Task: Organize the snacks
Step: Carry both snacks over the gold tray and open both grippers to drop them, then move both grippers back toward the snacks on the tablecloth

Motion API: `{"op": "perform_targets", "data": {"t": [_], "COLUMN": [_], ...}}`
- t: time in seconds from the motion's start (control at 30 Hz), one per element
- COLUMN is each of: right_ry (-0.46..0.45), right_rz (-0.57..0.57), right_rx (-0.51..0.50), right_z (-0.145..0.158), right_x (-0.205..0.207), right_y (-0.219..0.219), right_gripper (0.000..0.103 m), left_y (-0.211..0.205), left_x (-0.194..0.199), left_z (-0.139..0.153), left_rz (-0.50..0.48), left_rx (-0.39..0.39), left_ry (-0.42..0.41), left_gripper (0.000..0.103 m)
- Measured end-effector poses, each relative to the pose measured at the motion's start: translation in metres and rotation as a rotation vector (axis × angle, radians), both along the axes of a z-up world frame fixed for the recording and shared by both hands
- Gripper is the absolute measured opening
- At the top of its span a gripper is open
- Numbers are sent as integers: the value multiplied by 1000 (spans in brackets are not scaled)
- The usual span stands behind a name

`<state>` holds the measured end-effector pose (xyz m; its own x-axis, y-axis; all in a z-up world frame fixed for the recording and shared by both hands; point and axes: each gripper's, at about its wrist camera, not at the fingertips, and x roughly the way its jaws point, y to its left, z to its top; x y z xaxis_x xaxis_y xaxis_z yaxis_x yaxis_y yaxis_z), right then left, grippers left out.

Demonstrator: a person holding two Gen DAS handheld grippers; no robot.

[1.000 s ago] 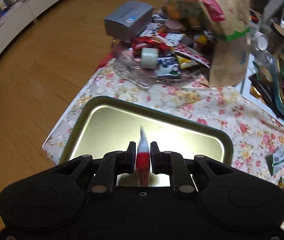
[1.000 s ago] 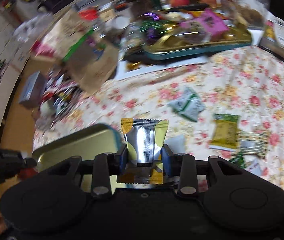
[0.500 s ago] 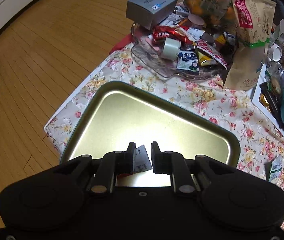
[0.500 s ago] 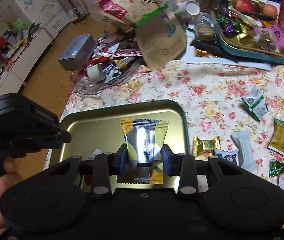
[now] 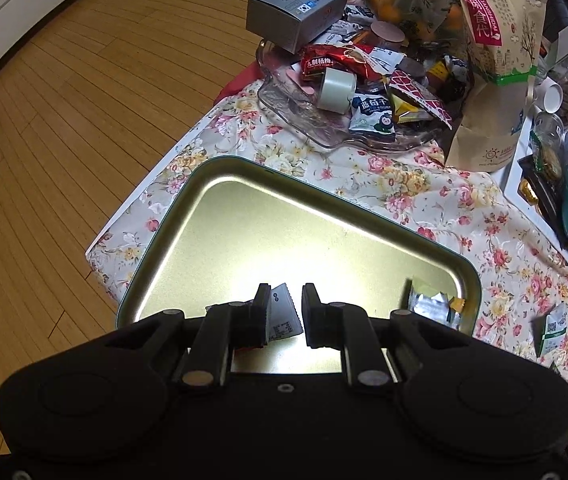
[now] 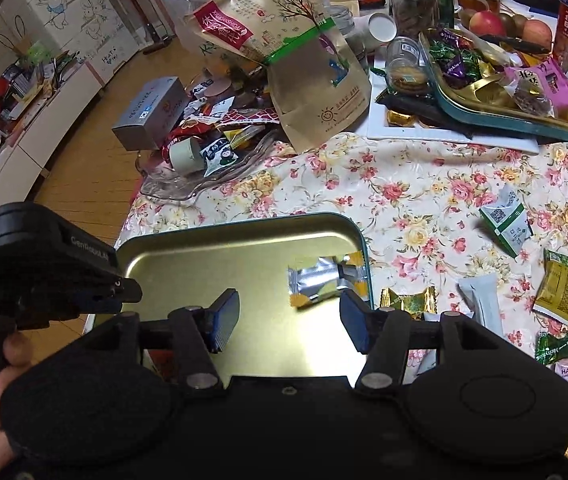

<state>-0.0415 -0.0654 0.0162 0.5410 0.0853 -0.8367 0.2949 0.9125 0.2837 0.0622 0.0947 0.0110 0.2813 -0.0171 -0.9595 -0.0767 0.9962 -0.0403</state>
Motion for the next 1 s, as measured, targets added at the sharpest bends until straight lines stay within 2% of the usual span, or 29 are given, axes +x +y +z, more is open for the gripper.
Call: {"op": "perform_targets", "data": {"t": [0.13,0.37,0.6,0.73,0.83,1.0], "right_ry": [-16,-52,32,33,32,64], "right_rz": [-7,-35,25,59,77,65], "right_rx": [-27,-142,-178,-220,-227,-155], "right_z": [2,7,2,2,4,1], "right_x": [-1,-3,4,3,2,4], "right_y": [1,2,7,13,15,10], "right_gripper": [59,59,59,58,49,49], "left_y": [-1,-4,-5,-4,-3,-3], "left_x": [0,-1,-2,-2,-2,-2], "left_z": [0,-2,-2,-2,-1,0], "left_rz": [-4,-18,-24,-18,-15,-15], "left_rx": [12,23,24,25,29,29], "left_ry": [0,3,3,0,-6,-12], "left_gripper": [25,25,25,25,25,25]}}
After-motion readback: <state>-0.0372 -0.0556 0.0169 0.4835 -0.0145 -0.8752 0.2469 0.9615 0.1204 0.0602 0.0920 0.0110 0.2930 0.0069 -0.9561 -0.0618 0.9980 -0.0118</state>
